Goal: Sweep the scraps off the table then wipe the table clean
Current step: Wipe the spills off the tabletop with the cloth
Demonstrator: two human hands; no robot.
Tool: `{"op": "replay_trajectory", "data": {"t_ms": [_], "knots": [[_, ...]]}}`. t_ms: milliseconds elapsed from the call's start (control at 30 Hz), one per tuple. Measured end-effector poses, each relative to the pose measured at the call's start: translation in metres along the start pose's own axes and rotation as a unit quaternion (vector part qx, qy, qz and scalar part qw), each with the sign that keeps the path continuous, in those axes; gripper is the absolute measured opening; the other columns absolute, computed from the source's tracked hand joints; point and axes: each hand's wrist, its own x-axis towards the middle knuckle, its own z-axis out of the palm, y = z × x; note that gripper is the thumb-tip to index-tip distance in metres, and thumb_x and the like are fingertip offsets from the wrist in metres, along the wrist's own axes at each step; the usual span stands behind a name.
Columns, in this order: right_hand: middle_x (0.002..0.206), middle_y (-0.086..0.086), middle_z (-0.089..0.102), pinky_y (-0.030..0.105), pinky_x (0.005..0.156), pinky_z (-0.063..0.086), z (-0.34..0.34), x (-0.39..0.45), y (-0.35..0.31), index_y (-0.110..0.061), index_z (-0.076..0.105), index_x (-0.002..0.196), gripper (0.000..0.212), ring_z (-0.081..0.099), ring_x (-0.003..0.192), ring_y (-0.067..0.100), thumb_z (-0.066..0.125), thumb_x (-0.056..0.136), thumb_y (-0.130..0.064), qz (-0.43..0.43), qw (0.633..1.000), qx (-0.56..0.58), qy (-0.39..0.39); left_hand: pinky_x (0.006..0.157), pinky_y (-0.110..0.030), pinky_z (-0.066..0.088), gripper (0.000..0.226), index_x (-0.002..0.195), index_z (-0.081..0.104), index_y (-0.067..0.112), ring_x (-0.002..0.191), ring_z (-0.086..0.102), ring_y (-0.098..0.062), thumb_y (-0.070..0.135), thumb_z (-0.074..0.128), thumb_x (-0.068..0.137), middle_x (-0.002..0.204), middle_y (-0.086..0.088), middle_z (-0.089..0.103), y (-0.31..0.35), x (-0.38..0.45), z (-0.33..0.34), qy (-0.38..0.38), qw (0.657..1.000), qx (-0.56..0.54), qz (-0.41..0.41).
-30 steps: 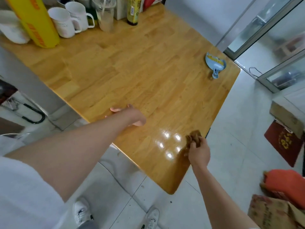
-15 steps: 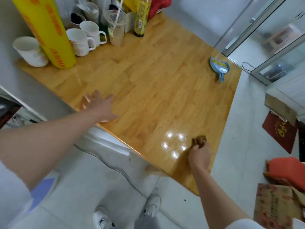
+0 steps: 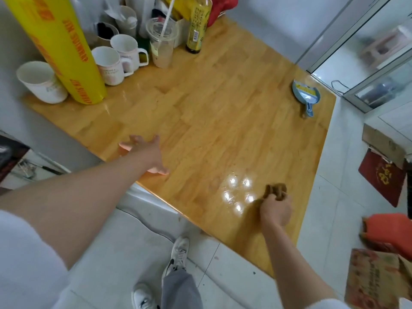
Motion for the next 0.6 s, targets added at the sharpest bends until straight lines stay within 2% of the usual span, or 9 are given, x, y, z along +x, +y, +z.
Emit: {"op": "replay_trajectory", "data": {"t_ms": [100, 200, 233, 267, 300, 400, 467, 533, 600], "knots": [[0.112, 0.002, 0.060, 0.029, 0.066, 0.048, 0.052, -0.077, -0.019, -0.032, 0.058, 0.117, 0.026, 0.065, 0.083, 0.018, 0.053, 0.092, -0.028, -0.230, 0.965, -0.050, -0.119, 0.111, -0.073, 0.018, 0.133, 0.153, -0.029, 0.017, 0.146, -0.006, -0.055, 0.074, 0.064, 0.077, 0.156, -0.040, -0.005, 0.006, 0.005, -0.005, -0.020, 1.000, 0.004, -0.009], [0.118, -0.003, 0.060, 0.029, 0.070, 0.054, 0.069, -0.120, -0.012, -0.035, 0.056, 0.122, 0.033, 0.060, 0.091, 0.016, 0.055, 0.089, -0.036, -0.561, 0.732, -0.174, -0.346, 0.110, -0.074, 0.020, 0.134, 0.152, -0.030, 0.015, 0.145, -0.004, -0.058, 0.074, 0.065, 0.077, 0.156, -0.040, -0.008, 0.009, 0.009, -0.009, -0.034, 0.999, 0.001, -0.020], [0.118, -0.005, 0.061, 0.025, 0.072, 0.052, 0.063, -0.101, -0.015, -0.036, 0.057, 0.123, 0.033, 0.058, 0.093, 0.012, 0.056, 0.089, -0.036, -0.602, 0.690, -0.170, -0.364, 0.110, -0.074, 0.020, 0.134, 0.152, -0.029, 0.015, 0.144, -0.004, -0.058, 0.074, 0.065, 0.077, 0.156, -0.040, -0.008, 0.009, 0.010, -0.009, -0.031, 0.999, 0.003, -0.019], [0.118, -0.006, 0.063, 0.023, 0.075, 0.048, 0.055, -0.075, -0.017, -0.036, 0.059, 0.122, 0.033, 0.058, 0.094, 0.011, 0.058, 0.089, -0.033, -0.609, 0.696, -0.164, -0.343, 0.111, -0.074, 0.019, 0.134, 0.152, -0.028, 0.015, 0.144, -0.003, -0.058, 0.074, 0.065, 0.077, 0.155, -0.041, -0.008, 0.009, 0.010, -0.009, -0.029, 0.999, 0.002, -0.018], [0.117, -0.007, 0.064, 0.024, 0.078, 0.045, 0.046, -0.046, -0.017, -0.035, 0.062, 0.121, 0.033, 0.060, 0.097, 0.012, 0.060, 0.088, -0.028, -0.564, 0.753, -0.156, -0.300, 0.111, -0.074, 0.018, 0.134, 0.153, -0.028, 0.015, 0.144, -0.003, -0.059, 0.073, 0.065, 0.077, 0.155, -0.041, -0.008, 0.009, 0.010, -0.008, -0.029, 0.999, 0.002, -0.018], [0.113, 0.000, 0.063, 0.034, 0.082, 0.046, 0.018, 0.030, -0.028, -0.030, 0.063, 0.118, 0.029, 0.063, 0.104, 0.026, 0.054, 0.091, -0.025, -0.154, 0.986, -0.047, -0.035, 0.111, -0.074, 0.017, 0.132, 0.153, -0.028, 0.014, 0.144, -0.003, -0.059, 0.072, 0.065, 0.078, 0.154, -0.043, -0.006, 0.009, 0.009, -0.007, -0.022, 1.000, 0.007, -0.014], [0.118, 0.007, 0.060, 0.041, 0.084, 0.050, 0.029, 0.021, -0.039, -0.027, 0.060, 0.118, 0.027, 0.062, 0.104, 0.034, 0.049, 0.093, -0.026, -0.003, 0.999, -0.012, 0.039, 0.111, -0.074, 0.018, 0.131, 0.153, -0.027, 0.014, 0.144, -0.003, -0.060, 0.071, 0.065, 0.079, 0.153, -0.044, -0.006, 0.008, 0.009, -0.007, -0.023, 1.000, 0.005, -0.018], [0.118, 0.003, 0.060, 0.036, 0.081, 0.048, 0.057, -0.024, -0.049, -0.037, 0.056, 0.110, 0.022, 0.060, 0.106, 0.029, 0.049, 0.092, -0.028, -0.158, 0.986, -0.049, -0.028, 0.111, -0.073, 0.020, 0.131, 0.153, -0.027, 0.014, 0.142, -0.002, -0.062, 0.072, 0.064, 0.079, 0.153, -0.044, -0.007, 0.010, 0.010, -0.008, -0.025, 0.999, -0.002, -0.022], [0.119, -0.004, 0.059, 0.034, 0.078, 0.051, 0.076, -0.080, -0.042, -0.043, 0.051, 0.112, 0.023, 0.057, 0.104, 0.020, 0.047, 0.090, -0.037, -0.426, 0.870, -0.141, -0.204, 0.112, -0.072, 0.021, 0.132, 0.153, -0.027, 0.016, 0.142, -0.001, -0.063, 0.073, 0.065, 0.077, 0.153, -0.044, -0.007, 0.009, 0.009, -0.008, -0.027, 0.999, -0.003, -0.024]]}}
